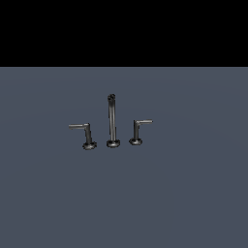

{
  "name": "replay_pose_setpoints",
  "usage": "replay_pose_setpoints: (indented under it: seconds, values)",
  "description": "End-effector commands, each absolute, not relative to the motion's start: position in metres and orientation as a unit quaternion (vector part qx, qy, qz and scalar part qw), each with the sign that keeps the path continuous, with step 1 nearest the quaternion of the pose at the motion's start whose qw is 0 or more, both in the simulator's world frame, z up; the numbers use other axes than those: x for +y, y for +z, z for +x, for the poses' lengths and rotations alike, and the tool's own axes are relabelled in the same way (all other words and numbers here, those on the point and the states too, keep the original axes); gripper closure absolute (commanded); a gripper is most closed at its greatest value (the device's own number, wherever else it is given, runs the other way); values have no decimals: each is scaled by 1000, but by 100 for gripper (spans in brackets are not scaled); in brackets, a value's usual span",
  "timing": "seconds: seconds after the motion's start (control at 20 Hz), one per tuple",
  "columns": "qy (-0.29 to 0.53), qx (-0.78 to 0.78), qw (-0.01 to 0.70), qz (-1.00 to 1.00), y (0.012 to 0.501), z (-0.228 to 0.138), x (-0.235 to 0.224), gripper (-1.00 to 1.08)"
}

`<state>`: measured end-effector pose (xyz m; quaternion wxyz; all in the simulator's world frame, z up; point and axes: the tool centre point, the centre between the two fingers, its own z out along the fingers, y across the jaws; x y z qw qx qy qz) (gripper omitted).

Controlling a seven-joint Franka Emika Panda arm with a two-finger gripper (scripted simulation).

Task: Turn on the faucet by rotating a designated handle.

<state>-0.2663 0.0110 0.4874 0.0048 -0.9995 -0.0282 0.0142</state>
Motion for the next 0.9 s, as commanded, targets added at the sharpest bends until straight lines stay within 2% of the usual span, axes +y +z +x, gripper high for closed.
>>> replay_pose_setpoints:
  seconds: [0.0,0.45,0.85]
  values:
    - [14,-28,5,-999,487,-266,11,108]
    - [14,-3,5,-1000,473,-255,17,108]
    - [13,63,5,-998,437,-225,29,108]
